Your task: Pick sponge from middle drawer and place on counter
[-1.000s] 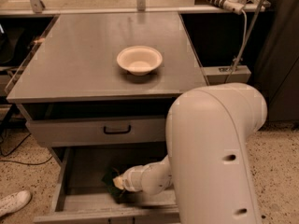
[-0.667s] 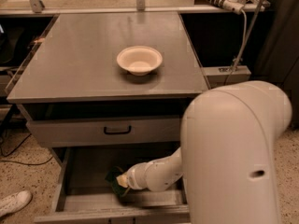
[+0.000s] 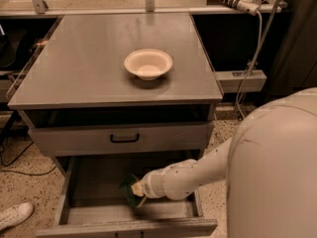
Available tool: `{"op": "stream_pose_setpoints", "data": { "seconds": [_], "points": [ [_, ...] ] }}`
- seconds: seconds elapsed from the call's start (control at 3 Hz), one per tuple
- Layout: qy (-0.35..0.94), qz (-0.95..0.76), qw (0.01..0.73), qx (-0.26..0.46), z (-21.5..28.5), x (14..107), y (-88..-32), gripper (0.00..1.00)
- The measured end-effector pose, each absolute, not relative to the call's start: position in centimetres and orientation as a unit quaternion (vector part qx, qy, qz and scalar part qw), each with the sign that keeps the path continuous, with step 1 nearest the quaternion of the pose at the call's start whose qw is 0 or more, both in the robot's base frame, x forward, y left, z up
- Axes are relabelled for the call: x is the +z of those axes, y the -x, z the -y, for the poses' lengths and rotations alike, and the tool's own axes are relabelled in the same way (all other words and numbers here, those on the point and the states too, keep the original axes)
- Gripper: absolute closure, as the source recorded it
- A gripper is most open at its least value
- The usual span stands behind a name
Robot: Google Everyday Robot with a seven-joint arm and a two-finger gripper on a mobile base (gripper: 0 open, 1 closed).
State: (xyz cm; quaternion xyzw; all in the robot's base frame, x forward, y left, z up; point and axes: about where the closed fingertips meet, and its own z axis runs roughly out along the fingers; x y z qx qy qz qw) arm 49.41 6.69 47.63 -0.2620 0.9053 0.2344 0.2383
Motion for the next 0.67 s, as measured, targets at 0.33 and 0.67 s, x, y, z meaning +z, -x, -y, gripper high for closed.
{"op": "stream_pose_setpoints", "data": {
  "seconds": [0.33, 0.67],
  "points": [
    [0.262, -0.907, 0.236, 0.231, -5.9, 50.5, -48.9, 1.0],
    [0.268, -0.902, 0.236, 0.241, -6.1, 53.2, -48.4, 1.0]
  ]
}}
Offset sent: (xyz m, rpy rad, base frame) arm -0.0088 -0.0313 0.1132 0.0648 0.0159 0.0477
